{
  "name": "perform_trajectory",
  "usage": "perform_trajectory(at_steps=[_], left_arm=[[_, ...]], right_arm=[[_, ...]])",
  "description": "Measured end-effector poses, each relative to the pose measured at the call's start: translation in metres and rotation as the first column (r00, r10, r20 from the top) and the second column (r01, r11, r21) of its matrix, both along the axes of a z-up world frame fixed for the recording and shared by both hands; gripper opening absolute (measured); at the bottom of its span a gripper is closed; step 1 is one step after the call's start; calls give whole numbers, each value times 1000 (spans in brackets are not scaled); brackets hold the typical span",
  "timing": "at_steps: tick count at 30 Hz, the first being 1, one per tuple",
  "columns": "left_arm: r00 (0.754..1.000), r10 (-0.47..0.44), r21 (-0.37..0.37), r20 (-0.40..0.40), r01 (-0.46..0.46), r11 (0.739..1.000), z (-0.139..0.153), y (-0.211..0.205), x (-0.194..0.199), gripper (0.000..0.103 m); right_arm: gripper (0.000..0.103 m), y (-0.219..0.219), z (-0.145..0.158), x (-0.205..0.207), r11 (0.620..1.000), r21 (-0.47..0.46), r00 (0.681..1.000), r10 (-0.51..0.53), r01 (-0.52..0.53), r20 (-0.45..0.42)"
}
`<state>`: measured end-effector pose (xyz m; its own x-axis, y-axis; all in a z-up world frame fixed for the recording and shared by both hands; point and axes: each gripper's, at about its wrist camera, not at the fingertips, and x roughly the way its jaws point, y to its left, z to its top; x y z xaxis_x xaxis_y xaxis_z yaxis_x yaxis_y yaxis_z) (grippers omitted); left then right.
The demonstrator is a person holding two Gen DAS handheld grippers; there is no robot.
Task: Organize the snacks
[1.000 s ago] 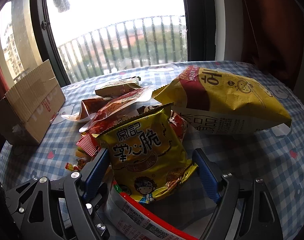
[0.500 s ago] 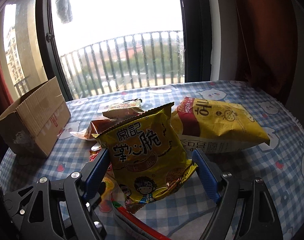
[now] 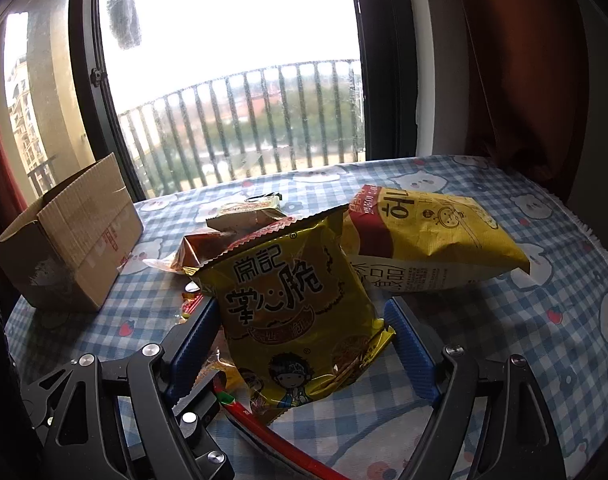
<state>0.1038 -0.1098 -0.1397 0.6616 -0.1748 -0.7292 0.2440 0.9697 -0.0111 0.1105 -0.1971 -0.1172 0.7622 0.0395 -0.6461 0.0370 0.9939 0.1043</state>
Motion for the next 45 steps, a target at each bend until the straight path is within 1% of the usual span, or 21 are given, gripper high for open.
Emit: perform_trajectory(at_steps=[6,8,10,11,14,15,18,25,30,36,38,41,45], left_arm=[[999,1,11,-45,0,1000,-15,-7,14,52],[998,-1,18,-69,2,1000,-21,-9,18,49],[996,-3,19,-92,5,1000,-27,-10,22,43],[997,-5,20,-83,6,1000,-27,-11,22,41],[996,-7,16,-87,9,1000,-27,-10,22,28],[996,-5,14,-89,7,1000,-26,-10,23,26],[996,-11,3,-93,12,1000,-23,-7,22,25],[1000,-11,-17,-18,11,1000,4,1,12,25],[998,7,-40,63,-4,999,34,13,4,25],[993,34,-70,117,-25,997,61,31,-4,25],[990,40,-72,136,-31,997,65,36,-11,25],[987,51,-72,153,-40,997,69,44,-20,25],[989,70,-68,130,-62,996,60,54,-26,24]], right_arm=[[85,-8,-17,11,1000,14,999,-19,20,-48],[85,-9,-22,15,1000,19,998,-20,22,-62],[85,-10,-28,19,1000,21,997,-18,20,-78],[85,-10,-29,19,1000,21,997,-16,18,-81],[85,-10,-29,20,1000,20,997,-13,15,-74],[85,-9,-28,20,1000,20,997,-12,14,-75],[85,-8,-25,19,1000,18,997,-9,10,-70],[85,-2,-1,12,1000,6,1000,-13,13,-1],[84,7,26,6,1000,1,998,1,-2,68],[81,20,57,-3,999,1,990,31,-32,139],[81,26,64,-5,999,-1,988,47,-47,149],[78,33,66,-10,997,11,987,72,-74,143],[78,37,64,-20,997,30,988,72,-76,135]])
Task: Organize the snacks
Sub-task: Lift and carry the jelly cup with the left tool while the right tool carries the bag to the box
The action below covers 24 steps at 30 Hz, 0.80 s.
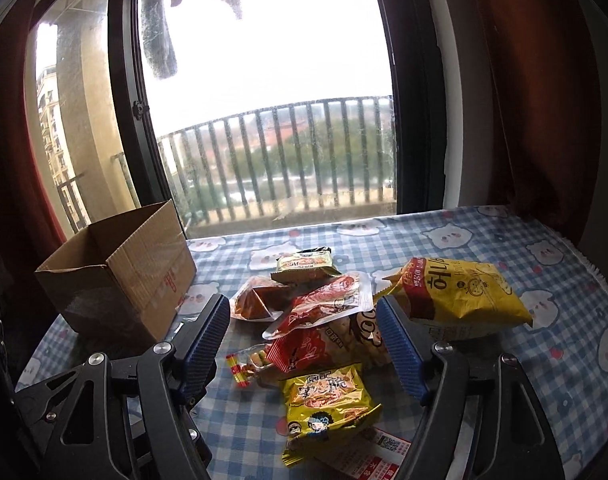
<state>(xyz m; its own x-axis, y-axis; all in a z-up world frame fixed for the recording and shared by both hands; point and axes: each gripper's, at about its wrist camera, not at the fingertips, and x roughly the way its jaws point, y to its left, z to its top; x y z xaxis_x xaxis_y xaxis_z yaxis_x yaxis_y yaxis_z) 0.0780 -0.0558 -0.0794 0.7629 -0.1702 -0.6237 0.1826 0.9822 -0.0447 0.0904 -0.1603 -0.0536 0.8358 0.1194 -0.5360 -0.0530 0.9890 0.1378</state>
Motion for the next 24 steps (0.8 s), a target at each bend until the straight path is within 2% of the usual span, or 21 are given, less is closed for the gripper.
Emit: perform_trajectory(at_steps=[7,13,21,24], left_arm=[[998,4,4,-62,-3,1000,-22,2,-5,25],[995,10,10,-101,-9,1000,-41,-2,3,25],[988,29,43,-153,-23,999,-64,-3,22,25],[986,29,48,-167,-22,999,-69,-4,25,25]], right_arm=[[84,5,-24,-6,1000,-13,996,21,-22,-83],[91,3,-50,4,999,-43,987,20,-28,-162],[91,4,-89,27,998,-47,957,19,-34,-289],[91,6,-96,32,997,-63,952,21,-42,-305]])
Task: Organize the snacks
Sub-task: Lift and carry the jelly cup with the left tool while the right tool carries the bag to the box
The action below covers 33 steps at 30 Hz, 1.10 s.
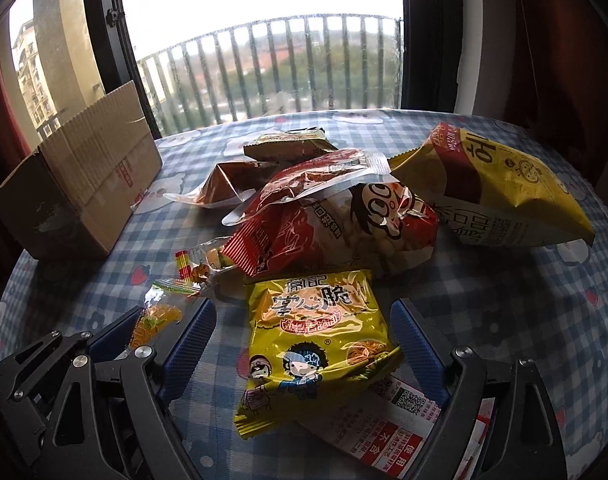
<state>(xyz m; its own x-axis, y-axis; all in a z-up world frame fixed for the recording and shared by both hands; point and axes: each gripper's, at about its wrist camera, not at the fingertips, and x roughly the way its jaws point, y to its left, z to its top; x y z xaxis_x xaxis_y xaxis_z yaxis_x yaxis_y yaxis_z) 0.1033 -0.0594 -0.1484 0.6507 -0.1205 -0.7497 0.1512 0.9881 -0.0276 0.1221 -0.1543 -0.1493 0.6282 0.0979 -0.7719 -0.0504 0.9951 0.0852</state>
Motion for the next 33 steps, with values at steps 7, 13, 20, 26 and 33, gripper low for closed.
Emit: perform_trajectory(at_steps=[7,13,20,26,33], left_arm=[[999,-13,6,-44,14,1000,-13,-7,4,25],[998,-17,5,-62,17,1000,-18,-9,7,25],[999,-14,-6,-37,14,1000,-5,-4,4,25],[1000,-12,-30,29,13,999,21,6,-6,25],[993,-9,-46,114,14,999,56,23,-16,25]], right_arm=[[91,-2,-18,9,999,-43,999,-19,18,-39],[84,-12,-32,15,999,-18,995,-40,38,-89],[79,-6,-16,6,1000,-24,999,-18,17,-44],[79,4,14,-4,999,-34,1000,-6,7,24],[79,21,54,-19,999,-44,993,23,-18,112]])
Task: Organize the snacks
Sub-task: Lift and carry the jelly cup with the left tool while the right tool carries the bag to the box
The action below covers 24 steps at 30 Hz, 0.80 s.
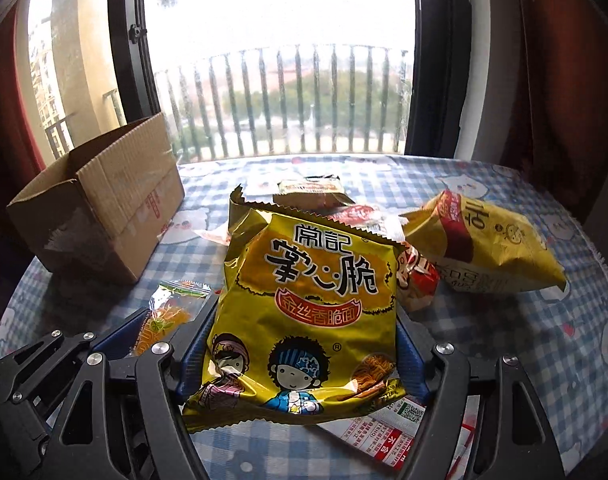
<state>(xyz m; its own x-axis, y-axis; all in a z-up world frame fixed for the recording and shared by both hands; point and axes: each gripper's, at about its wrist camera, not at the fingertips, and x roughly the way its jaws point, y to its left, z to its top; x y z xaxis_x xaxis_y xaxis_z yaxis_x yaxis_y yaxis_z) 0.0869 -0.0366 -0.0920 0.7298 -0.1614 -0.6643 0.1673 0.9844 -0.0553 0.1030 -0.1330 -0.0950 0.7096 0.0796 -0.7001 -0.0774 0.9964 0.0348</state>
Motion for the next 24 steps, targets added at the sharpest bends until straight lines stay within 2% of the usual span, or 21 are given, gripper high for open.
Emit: perform_trajectory(at_steps=[12,24], left_arm=[[991,40,18,128,-42,999,58,38,-1,24],[978,86,35,189,-94,995,89,82,16,25]], right_arm=[[79,37,57,6,997,-11,988,73,-72,138],[79,83,92,35,990,-5,964,140,-142,225]])
